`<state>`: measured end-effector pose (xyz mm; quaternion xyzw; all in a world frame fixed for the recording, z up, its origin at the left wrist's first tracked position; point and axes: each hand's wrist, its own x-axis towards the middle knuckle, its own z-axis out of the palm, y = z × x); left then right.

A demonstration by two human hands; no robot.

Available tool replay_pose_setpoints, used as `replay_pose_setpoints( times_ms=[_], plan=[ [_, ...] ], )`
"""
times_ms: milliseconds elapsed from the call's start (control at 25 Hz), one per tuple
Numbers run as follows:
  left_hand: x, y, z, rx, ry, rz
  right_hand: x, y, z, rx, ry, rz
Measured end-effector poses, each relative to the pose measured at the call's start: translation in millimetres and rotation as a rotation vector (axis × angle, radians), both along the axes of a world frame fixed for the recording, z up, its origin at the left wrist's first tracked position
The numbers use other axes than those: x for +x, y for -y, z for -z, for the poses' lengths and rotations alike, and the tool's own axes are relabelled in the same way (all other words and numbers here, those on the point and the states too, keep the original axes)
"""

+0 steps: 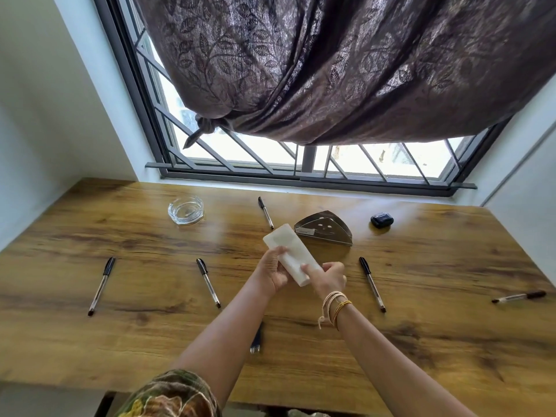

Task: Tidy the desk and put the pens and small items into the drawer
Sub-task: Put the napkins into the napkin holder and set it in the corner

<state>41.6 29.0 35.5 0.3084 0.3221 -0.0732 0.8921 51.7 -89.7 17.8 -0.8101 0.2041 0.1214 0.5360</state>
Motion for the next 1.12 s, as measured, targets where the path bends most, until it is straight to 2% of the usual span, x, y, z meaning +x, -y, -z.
replay_pose_setpoints(
  times_ms=[120,200,360,480,600,680,760,1000,1120],
  plan=[
    [3.2,-0.7,-1.6,-0.051,0.012,0.003,3.7,0.2,-3.8,0.494,-0.216,0.149],
    [7.3,-1.9,-1.8,-0.055,0.026,0.004,11.6,2.4,-2.9,0.547,-0.213,0.139],
    [24.5,-10.3,1.2,0.039,0.040,-0.034,36.1,13.6,-12.7,0.395,-0.014,0.086],
    [44.7,-23.1,-0.7,0.123,0.115,-0.001,61.9,30.5,-27.4,0.150,0.164,-0.006],
    [63.9,-31.3,-8.4,0.482,0.191,0.113,88.1,40.3,-43.0,-0.059,0.348,-0.074],
    [77.0,-31.4,-16.4,0.745,0.284,0.150,103.6,44.2,-51.4,-0.103,0.435,-0.092],
    [93.8,-29.9,-23.8,0.893,0.351,0.147,117.4,47.9,-58.3,-0.122,0.507,-0.095],
    [124.8,-22.4,-22.7,1.039,0.371,0.165,133.9,54.2,-55.3,-0.159,0.564,-0.062],
    [129.9,-22.5,-14.2,1.211,0.357,0.218,131.3,56.3,-47.2,-0.206,0.548,-0.077]
  ],
)
